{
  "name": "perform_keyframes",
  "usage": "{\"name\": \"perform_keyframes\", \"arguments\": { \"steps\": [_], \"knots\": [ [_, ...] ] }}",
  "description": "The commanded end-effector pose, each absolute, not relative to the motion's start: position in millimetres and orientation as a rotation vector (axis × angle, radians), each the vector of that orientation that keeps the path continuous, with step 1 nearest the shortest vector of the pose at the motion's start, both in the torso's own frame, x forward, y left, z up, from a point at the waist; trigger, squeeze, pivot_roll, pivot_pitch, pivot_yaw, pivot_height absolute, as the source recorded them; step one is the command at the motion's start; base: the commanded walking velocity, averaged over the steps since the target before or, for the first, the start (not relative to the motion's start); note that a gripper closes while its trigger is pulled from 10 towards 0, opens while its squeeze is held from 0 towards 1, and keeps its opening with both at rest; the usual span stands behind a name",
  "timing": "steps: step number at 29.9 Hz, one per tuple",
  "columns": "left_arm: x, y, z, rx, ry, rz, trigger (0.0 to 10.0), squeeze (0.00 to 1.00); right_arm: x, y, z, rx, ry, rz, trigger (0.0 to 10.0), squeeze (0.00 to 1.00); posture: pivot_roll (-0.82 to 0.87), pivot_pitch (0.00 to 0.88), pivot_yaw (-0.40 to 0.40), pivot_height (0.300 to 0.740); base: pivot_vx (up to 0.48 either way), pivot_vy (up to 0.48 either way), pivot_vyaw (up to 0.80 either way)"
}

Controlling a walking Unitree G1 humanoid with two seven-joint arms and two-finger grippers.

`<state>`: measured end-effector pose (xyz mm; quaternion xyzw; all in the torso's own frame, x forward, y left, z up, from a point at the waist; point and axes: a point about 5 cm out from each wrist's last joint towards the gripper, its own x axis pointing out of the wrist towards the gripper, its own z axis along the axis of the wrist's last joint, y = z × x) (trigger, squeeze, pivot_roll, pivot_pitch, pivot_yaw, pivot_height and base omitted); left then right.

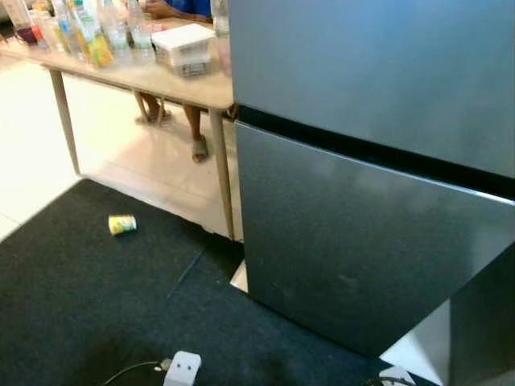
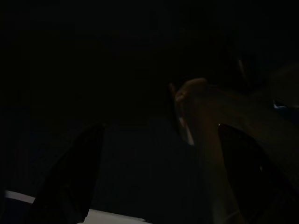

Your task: Restocking fridge

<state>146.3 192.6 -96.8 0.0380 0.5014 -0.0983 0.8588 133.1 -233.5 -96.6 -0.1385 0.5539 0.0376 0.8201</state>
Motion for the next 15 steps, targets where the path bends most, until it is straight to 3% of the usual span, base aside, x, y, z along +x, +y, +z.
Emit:
{"name": "perform_keyframes", "arguments": {
  "steps": [1,8,12,15],
  "knots": [
    [156,203,-91,0.115,1.046,-0.208,10.0,0.00,133,-240,-95,-0.277,1.183,0.031,10.0,0.00,-0.07,0.050,0.045,0.740,0.000,0.000,0.00],
    [196,207,-73,0.153,0.950,-0.205,10.0,0.00,145,-229,-94,-0.246,1.137,0.029,10.0,0.00,-0.08,0.073,0.058,0.740,0.000,0.000,0.00],
    [194,207,-74,0.155,0.948,-0.204,10.0,0.00,149,-221,-94,-0.228,1.110,0.033,10.0,0.00,-0.08,0.081,0.048,0.740,0.000,0.000,0.00],
    [177,210,-82,0.143,0.996,-0.195,10.0,0.00,152,-215,-94,-0.229,1.102,0.059,10.0,0.00,-0.08,0.101,0.036,0.740,0.000,0.000,0.00]
  ]
}}
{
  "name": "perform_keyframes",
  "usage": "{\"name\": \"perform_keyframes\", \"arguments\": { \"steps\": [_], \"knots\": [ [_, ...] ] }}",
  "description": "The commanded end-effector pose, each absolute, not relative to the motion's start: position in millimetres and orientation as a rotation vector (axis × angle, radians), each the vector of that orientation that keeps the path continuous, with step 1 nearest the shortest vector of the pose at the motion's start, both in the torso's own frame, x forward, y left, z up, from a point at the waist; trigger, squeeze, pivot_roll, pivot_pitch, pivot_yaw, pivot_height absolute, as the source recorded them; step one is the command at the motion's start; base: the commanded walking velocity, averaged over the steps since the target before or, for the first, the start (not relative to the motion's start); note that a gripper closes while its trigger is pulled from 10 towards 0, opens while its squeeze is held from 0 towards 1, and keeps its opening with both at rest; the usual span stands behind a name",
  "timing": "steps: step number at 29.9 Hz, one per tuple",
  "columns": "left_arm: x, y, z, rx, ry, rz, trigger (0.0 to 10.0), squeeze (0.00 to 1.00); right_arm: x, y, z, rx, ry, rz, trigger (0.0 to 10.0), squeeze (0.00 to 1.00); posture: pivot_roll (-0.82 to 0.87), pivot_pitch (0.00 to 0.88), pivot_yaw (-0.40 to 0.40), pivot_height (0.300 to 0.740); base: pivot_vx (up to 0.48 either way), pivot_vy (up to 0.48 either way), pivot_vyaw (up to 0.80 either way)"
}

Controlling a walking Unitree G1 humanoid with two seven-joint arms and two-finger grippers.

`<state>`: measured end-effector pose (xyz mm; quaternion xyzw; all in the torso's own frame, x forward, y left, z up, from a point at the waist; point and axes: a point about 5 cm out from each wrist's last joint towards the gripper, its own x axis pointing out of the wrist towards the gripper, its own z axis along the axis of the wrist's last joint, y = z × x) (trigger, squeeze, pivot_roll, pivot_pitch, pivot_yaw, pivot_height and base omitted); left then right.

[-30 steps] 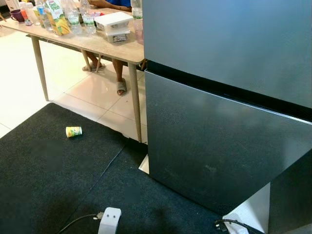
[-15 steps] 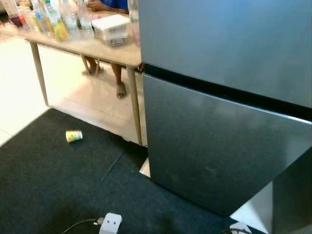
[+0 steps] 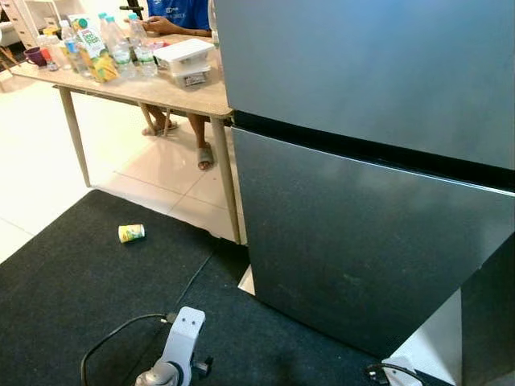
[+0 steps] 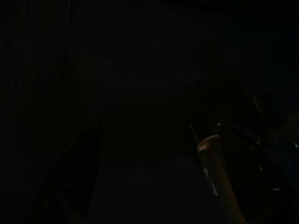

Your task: Restocking fridge

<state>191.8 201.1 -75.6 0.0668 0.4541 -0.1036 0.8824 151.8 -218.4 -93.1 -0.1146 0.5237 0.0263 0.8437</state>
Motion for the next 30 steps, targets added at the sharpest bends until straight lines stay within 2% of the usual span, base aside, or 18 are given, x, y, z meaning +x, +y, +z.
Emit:
{"name": "perform_keyframes", "arguments": {
  "steps": [1,6,9,16,20,30],
  "knots": [
    [177,210,-82,0.143,0.996,-0.195,10.0,0.00,152,-215,-94,-0.229,1.102,0.059,10.0,0.00,-0.08,0.101,0.036,0.740,0.000,0.000,0.00],
    [156,216,-90,0.131,1.047,-0.152,10.0,0.00,153,-210,-94,-0.288,1.109,0.124,10.0,0.00,-0.07,0.082,-0.019,0.740,0.000,0.000,0.00],
    [151,207,-93,0.079,1.047,-0.125,10.0,0.00,154,-215,-93,-0.338,1.115,0.166,10.0,0.00,-0.06,0.094,-0.041,0.740,0.000,0.000,0.00],
    [150,193,-96,0.041,1.043,-0.138,10.0,0.00,161,-227,-87,-0.359,1.097,0.151,10.0,0.00,-0.07,0.082,-0.039,0.740,0.000,0.000,0.00],
    [152,188,-96,0.066,1.052,-0.174,10.0,0.00,160,-234,-86,-0.360,1.107,0.111,10.0,0.00,-0.10,0.062,-0.014,0.740,0.000,0.000,0.00],
    [175,188,-86,0.096,0.996,-0.204,10.0,0.00,154,-229,-90,-0.327,1.115,0.102,10.0,0.00,-0.10,0.065,0.010,0.740,0.000,0.000,0.00]
  ]
}}
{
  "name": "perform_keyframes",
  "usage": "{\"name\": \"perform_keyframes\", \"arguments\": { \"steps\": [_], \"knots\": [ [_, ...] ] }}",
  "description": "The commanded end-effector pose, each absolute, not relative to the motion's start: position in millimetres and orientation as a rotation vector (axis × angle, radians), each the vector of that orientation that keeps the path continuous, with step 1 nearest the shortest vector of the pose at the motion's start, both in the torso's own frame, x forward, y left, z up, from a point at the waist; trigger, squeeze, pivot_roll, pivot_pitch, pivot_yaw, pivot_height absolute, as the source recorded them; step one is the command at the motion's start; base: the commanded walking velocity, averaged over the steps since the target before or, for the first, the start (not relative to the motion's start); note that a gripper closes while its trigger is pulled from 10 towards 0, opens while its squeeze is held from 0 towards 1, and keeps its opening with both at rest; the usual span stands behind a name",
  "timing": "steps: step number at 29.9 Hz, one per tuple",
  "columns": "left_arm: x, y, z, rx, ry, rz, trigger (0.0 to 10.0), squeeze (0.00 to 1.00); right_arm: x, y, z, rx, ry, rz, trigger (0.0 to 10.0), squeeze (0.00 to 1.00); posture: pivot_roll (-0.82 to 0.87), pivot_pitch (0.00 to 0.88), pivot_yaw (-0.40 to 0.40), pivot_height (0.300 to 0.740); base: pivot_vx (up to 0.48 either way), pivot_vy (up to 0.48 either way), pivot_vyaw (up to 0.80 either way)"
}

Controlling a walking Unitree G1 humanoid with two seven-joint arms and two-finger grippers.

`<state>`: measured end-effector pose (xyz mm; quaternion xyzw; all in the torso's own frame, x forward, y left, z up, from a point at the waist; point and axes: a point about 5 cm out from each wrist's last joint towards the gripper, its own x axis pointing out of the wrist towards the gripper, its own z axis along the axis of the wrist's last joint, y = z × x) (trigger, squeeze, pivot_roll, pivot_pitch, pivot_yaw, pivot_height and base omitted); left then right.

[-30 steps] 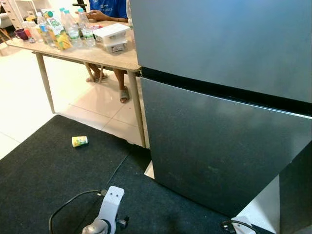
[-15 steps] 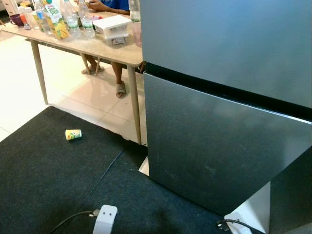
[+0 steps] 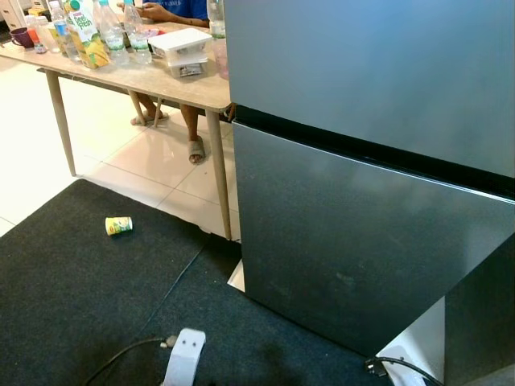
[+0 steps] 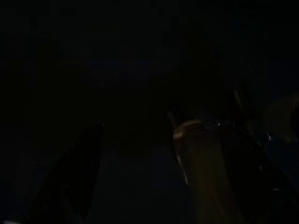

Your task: Restocking fridge

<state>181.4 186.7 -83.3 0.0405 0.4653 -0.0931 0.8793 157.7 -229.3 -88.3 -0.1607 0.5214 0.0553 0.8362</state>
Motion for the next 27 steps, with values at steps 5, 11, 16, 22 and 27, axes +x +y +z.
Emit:
{"name": "perform_keyframes", "arguments": {
  "steps": [5,11,16,22,27],
  "knots": [
    [168,186,-89,0.128,1.021,-0.246,10.0,0.00,152,-233,-90,-0.301,1.112,0.062,10.0,0.00,-0.11,0.080,0.030,0.740,0.000,0.000,0.00],
    [163,191,-91,0.141,1.035,-0.254,10.0,0.00,146,-234,-92,-0.287,1.122,0.048,10.0,0.00,-0.11,0.083,0.031,0.740,0.000,0.000,0.00],
    [156,195,-93,0.150,1.060,-0.247,10.0,0.00,140,-235,-94,-0.277,1.136,0.038,10.0,0.00,-0.12,0.075,0.033,0.740,0.000,0.000,0.00],
    [158,194,-93,0.151,1.059,-0.247,10.0,0.00,138,-236,-94,-0.277,1.141,0.033,10.0,0.00,-0.13,0.067,0.038,0.740,0.000,0.000,0.00],
    [167,187,-90,0.147,1.034,-0.259,10.0,0.00,136,-238,-94,-0.282,1.146,0.025,10.0,0.00,-0.13,0.062,0.033,0.740,0.000,0.000,0.00]
  ]
}}
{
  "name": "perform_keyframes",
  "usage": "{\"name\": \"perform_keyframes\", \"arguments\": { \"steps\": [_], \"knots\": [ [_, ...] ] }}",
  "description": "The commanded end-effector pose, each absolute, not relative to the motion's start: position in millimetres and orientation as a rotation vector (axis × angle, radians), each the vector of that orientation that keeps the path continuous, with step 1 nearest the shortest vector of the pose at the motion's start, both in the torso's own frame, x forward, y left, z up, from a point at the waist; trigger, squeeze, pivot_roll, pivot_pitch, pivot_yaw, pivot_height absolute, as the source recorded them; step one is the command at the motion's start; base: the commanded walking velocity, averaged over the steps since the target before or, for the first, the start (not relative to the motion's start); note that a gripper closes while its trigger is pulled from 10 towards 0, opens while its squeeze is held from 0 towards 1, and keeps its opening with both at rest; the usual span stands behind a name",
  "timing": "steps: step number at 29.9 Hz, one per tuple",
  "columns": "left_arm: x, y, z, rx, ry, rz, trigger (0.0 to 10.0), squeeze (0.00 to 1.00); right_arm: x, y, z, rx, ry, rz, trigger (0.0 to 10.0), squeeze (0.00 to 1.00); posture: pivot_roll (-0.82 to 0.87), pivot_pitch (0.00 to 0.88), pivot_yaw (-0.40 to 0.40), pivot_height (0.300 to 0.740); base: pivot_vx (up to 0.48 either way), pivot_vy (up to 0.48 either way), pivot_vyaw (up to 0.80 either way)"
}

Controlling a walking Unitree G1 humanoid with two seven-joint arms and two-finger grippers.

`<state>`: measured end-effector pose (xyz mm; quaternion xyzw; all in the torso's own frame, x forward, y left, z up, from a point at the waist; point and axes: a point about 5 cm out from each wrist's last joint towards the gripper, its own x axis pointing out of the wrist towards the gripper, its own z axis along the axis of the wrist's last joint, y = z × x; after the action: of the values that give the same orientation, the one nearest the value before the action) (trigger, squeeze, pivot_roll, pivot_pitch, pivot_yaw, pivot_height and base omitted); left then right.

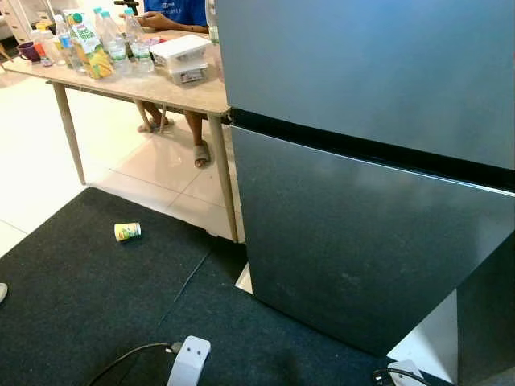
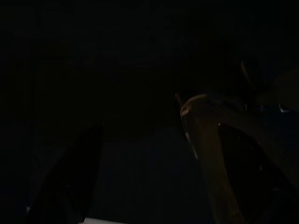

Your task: Restocking fridge

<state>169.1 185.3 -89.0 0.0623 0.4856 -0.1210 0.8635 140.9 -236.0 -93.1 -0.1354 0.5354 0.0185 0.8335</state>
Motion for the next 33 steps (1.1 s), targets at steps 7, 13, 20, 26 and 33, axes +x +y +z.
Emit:
{"name": "perform_keyframes", "arguments": {
  "steps": [7,13,20,26,33],
  "knots": [
    [170,180,-89,0.142,1.020,-0.276,10.0,0.00,130,-249,-93,-0.291,1.156,-0.002,10.0,0.00,-0.14,0.068,0.029,0.740,0.000,0.000,0.00],
    [158,186,-94,0.145,1.059,-0.264,10.0,0.00,125,-251,-95,-0.281,1.168,-0.016,10.0,0.00,-0.16,0.055,0.030,0.740,0.000,0.000,0.00],
    [157,187,-94,0.142,1.064,-0.259,10.0,0.00,124,-253,-94,-0.274,1.168,-0.033,10.0,0.00,-0.16,0.060,0.038,0.740,0.000,0.000,0.00],
    [163,185,-92,0.148,1.050,-0.266,10.0,0.00,124,-251,-95,-0.261,1.165,-0.043,10.0,0.00,-0.17,0.055,0.032,0.740,0.000,0.000,0.00],
    [166,190,-90,0.150,1.044,-0.240,10.0,0.00,125,-261,-92,-0.259,1.162,-0.086,10.0,0.00,-0.17,0.031,0.016,0.740,0.000,0.000,0.00]
  ]
}}
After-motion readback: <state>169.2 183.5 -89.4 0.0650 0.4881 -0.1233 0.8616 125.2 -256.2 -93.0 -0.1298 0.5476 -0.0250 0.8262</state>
